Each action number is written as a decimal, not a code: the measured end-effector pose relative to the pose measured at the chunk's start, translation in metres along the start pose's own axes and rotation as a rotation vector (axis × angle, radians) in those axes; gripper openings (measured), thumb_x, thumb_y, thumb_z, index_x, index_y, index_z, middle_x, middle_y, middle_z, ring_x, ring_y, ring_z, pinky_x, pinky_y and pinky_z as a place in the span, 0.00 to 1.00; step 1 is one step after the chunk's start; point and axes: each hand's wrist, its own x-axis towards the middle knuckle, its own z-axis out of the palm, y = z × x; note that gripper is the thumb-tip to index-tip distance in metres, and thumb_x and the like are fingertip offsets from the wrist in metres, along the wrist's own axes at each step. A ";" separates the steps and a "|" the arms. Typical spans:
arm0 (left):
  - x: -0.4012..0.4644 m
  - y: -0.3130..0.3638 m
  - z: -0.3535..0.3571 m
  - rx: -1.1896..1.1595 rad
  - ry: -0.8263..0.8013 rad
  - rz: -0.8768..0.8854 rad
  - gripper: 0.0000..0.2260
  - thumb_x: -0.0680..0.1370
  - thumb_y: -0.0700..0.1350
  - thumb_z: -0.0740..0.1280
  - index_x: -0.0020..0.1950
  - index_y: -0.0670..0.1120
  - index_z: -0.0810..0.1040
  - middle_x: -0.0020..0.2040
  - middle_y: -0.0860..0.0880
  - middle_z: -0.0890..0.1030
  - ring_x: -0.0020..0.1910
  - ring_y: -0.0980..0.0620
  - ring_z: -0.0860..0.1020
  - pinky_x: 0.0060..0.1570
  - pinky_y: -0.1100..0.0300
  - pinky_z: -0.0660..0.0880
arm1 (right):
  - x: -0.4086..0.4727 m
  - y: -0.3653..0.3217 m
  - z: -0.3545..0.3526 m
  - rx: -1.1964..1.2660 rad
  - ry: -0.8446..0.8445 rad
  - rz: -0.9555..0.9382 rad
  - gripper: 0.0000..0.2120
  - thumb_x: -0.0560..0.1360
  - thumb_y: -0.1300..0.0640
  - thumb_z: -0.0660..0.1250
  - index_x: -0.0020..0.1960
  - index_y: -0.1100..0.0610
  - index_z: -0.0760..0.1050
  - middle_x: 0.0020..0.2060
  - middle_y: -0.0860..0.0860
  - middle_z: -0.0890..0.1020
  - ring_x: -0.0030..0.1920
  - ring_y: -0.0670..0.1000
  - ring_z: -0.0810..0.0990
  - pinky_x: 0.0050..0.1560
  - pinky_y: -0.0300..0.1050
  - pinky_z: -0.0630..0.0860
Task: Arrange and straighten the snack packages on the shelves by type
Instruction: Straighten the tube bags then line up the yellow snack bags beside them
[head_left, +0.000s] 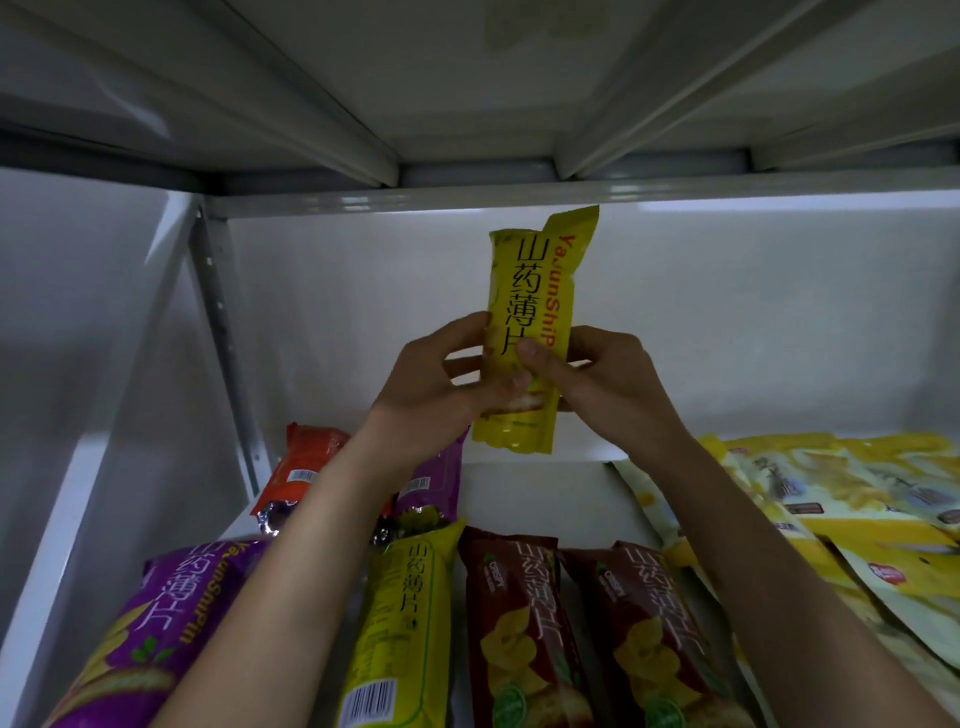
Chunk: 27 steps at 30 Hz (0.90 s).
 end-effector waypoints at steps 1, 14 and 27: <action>-0.001 -0.001 0.000 0.030 -0.016 0.003 0.23 0.76 0.40 0.77 0.70 0.52 0.80 0.62 0.56 0.85 0.63 0.54 0.82 0.60 0.55 0.82 | 0.000 0.000 0.002 0.025 -0.016 0.018 0.18 0.77 0.36 0.70 0.54 0.49 0.86 0.46 0.47 0.88 0.46 0.49 0.89 0.49 0.53 0.86; -0.002 -0.003 -0.008 -0.031 -0.042 -0.169 0.21 0.76 0.44 0.77 0.69 0.51 0.80 0.59 0.52 0.87 0.55 0.52 0.86 0.55 0.53 0.84 | -0.004 -0.003 0.007 0.306 -0.275 0.098 0.15 0.82 0.54 0.68 0.66 0.59 0.81 0.58 0.53 0.87 0.59 0.52 0.87 0.61 0.51 0.83; 0.001 -0.009 -0.015 -0.133 -0.028 -0.225 0.15 0.78 0.40 0.73 0.64 0.44 0.83 0.57 0.46 0.88 0.58 0.47 0.86 0.65 0.47 0.79 | -0.002 -0.003 -0.008 0.284 -0.301 0.127 0.17 0.79 0.52 0.71 0.65 0.56 0.82 0.57 0.52 0.88 0.58 0.52 0.87 0.58 0.53 0.83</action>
